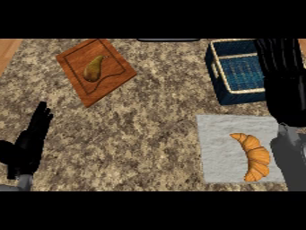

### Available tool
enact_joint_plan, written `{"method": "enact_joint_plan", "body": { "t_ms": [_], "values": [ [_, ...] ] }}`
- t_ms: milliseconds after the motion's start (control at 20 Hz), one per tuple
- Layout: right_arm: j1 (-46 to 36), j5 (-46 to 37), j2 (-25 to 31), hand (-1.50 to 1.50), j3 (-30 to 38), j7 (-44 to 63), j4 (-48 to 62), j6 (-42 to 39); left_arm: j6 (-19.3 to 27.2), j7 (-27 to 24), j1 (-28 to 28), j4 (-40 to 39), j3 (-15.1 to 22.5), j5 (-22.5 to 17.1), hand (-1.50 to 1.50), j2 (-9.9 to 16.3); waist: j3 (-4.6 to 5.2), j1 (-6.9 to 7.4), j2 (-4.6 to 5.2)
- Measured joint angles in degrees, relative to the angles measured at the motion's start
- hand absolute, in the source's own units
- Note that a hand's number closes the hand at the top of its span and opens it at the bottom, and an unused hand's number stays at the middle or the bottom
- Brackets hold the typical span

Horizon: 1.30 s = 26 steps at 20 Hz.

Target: Pick the croissant from the placemat and place it in the basket

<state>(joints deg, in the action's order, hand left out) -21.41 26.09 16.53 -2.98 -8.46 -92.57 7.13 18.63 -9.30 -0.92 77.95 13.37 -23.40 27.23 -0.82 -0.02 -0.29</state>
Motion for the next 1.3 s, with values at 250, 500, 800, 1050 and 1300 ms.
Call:
{"method": "enact_joint_plan", "body": {
  "t_ms": [250, 500, 800, 1050, 1300],
  "values": [
    [12.0, 0.5, 4.3, 1.5, 3.5, 1.8, -4.8, -1.0, 1.8, -0.4, -1.0, 4.4, -1.0, 0.6, 0.0, -1.1, 0.57, -1.55, -0.19],
    [23.9, -9.6, 6.5, -1.5, -2.8, -1.1, -12.1, -1.4, 3.0, 0.0, -1.4, 9.8, 0.6, 0.7, 0.0, -3.6, 0.76, -1.93, -0.42],
    [31.1, -27.4, 1.5, -1.5, -10.7, 6.8, -18.3, 15.5, 4.1, 1.6, -1.8, 12.8, 2.1, 1.6, 0.0, -4.8, 0.98, -1.28, -0.21],
    [35.6, -40.1, 7.6, -1.5, -6.7, 20.4, -20.7, 22.4, 5.1, 2.3, -1.9, 14.2, 2.3, 2.2, 0.0, -5.1, 1.35, -1.97, -0.15],
    [40.1, -47.2, 18.6, -1.5, -2.4, 36.8, -25.9, 16.5, 5.2, 2.8, -1.5, 14.7, 2.1, 2.4, 0.0, -4.7, 1.55, -1.98, -0.01]
  ]
}}
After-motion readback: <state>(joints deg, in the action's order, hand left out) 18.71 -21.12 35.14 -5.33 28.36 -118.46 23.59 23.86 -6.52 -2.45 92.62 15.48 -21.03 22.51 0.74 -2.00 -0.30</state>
